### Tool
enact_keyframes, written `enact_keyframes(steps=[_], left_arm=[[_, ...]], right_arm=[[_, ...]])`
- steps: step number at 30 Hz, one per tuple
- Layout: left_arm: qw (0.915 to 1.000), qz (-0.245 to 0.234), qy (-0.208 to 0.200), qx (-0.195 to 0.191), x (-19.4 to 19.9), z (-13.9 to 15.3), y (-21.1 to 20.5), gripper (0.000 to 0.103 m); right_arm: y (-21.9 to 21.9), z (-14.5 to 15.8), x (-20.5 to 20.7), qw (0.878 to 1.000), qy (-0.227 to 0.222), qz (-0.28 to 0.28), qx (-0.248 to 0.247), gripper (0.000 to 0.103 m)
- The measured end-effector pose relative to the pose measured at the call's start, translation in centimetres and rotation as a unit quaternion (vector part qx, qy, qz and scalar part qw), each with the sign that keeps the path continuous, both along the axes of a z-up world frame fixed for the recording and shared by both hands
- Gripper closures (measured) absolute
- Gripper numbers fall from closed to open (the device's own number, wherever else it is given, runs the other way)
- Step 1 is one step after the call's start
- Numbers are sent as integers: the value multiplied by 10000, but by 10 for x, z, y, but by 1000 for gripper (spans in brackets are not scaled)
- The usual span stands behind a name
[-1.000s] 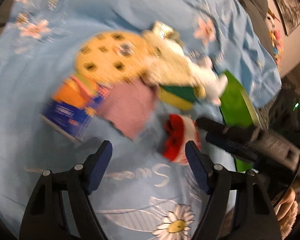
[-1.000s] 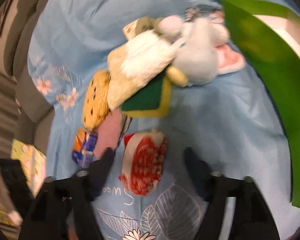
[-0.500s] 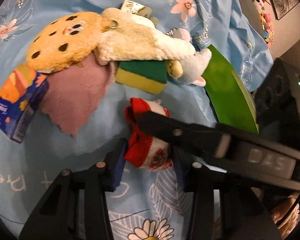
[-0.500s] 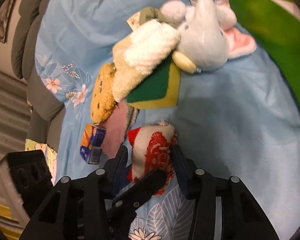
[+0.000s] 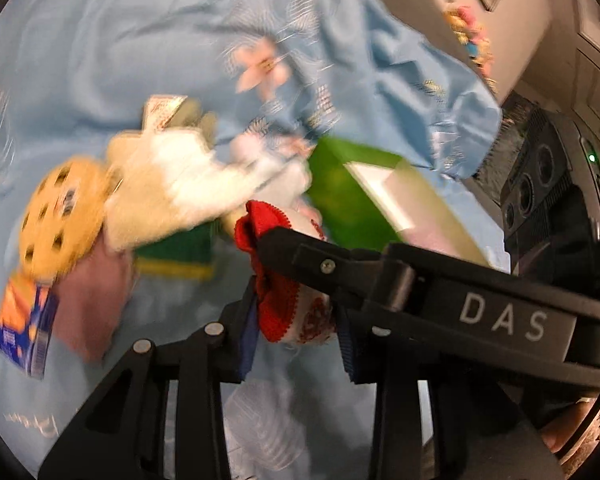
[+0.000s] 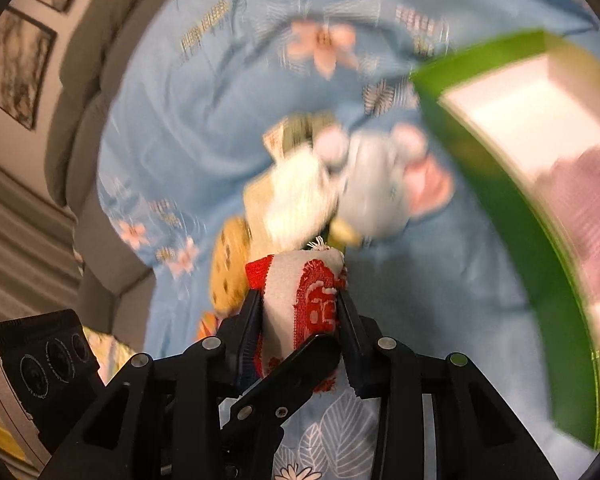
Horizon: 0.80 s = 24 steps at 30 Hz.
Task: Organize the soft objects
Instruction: 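Carry the sock with the right gripper into the green box and release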
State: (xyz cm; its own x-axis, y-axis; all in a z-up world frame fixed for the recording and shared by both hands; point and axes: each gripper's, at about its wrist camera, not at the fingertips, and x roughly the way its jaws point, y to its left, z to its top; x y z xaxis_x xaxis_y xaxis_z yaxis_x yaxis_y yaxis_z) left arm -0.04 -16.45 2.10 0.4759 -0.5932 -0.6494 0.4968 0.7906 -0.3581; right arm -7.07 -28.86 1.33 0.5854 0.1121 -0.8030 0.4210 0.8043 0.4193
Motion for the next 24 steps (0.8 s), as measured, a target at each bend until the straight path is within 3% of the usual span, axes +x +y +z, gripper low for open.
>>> enact_keyframes(steps=[7,13,24], left_arm=[[9975,-532,-467,-29,-4,28,-54,71],[9932,-994,-609,54,-10,34,-100,71],[9825,-1841,-280,-33,-6,10,-168,70]], right_arm=[[-32,48,-28,9965,-607,-531,-216,64],[-66,65,-55,9905,-799,-1054,-384,64],[-121,66,-90,9758,-396,-2025,-730,64]])
